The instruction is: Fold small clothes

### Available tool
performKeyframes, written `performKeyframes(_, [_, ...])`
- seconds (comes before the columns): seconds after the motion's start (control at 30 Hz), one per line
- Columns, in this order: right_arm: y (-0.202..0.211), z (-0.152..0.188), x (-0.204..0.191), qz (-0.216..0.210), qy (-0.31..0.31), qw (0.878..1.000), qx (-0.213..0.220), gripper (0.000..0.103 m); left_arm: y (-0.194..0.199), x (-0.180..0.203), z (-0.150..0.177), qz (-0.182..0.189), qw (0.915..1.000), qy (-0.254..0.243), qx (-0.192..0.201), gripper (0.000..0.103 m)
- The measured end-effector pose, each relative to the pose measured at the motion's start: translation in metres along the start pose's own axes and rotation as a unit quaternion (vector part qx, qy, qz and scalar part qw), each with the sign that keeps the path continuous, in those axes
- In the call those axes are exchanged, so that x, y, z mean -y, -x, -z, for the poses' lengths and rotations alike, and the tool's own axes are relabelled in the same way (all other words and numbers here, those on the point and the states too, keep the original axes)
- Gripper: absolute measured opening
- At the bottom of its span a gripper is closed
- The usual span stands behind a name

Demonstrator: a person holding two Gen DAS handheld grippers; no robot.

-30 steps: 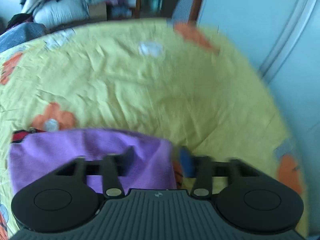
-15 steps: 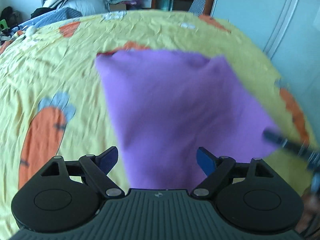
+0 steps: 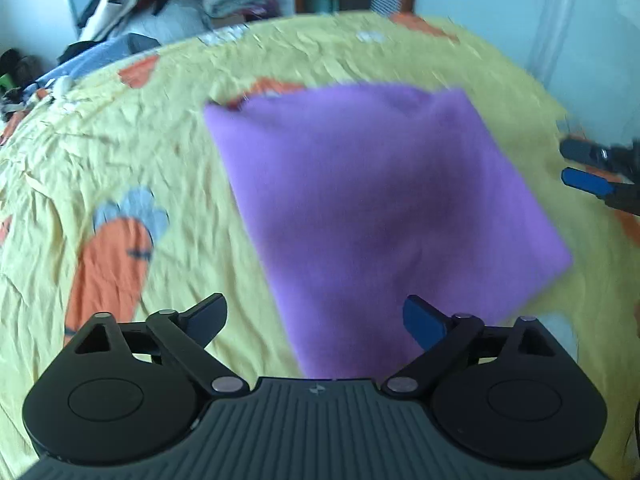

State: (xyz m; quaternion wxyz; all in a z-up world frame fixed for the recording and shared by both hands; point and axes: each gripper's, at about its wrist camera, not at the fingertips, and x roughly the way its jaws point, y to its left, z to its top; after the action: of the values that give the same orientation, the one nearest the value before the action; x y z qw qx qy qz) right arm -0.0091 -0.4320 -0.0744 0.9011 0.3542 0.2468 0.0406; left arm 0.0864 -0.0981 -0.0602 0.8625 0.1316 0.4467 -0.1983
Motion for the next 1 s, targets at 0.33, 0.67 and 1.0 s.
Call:
performKeyframes(0.33, [-0.145, -0.081, 0.038, -0.043, -0.129, 0.985, -0.107, 0.058, -0.04, 0.048, -0.006, -0.004, 0.9999, 0.004, 0.012, 0.101])
performKeyframes(0.67, [-0.163, -0.095, -0.012, 0.018, 0.093, 0.993, -0.077, 0.005, -0.047, 0.053, 0.001, -0.005, 0.9998, 0.013, 0.012, 0.103])
performKeyframes(1.0, [-0.096, -0.046, -0.063, -0.027, 0.185, 0.977, -0.107, 0.012, -0.031, 0.005, -0.048, 0.026, 0.9922, 0.111, 0.05, 0.099])
